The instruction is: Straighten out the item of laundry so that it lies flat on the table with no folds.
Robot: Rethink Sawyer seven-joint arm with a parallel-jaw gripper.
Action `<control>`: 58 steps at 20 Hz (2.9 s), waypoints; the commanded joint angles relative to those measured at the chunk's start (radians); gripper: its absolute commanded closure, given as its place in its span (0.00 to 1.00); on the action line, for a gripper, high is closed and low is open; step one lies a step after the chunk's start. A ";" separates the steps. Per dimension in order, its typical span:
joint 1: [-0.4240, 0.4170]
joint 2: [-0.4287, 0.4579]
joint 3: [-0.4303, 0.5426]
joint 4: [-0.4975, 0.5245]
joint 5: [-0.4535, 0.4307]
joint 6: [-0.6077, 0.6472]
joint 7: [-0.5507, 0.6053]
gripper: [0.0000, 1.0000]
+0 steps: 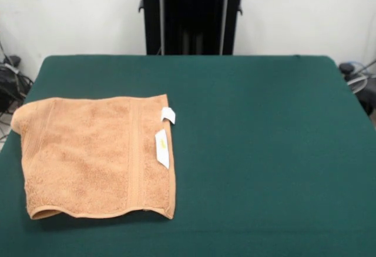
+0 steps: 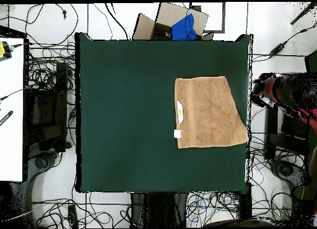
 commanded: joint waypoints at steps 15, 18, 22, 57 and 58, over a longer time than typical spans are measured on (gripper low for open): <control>-0.058 -0.021 0.105 0.030 -0.097 0.198 -0.029 0.00; -0.056 -0.025 0.109 0.048 -0.099 0.185 -0.022 0.00; -0.049 -0.027 0.107 0.066 -0.103 0.161 -0.006 0.00; -0.055 -0.024 0.124 0.234 -0.056 0.012 0.110 0.00; -0.053 -0.024 0.123 0.231 -0.061 0.014 0.106 0.00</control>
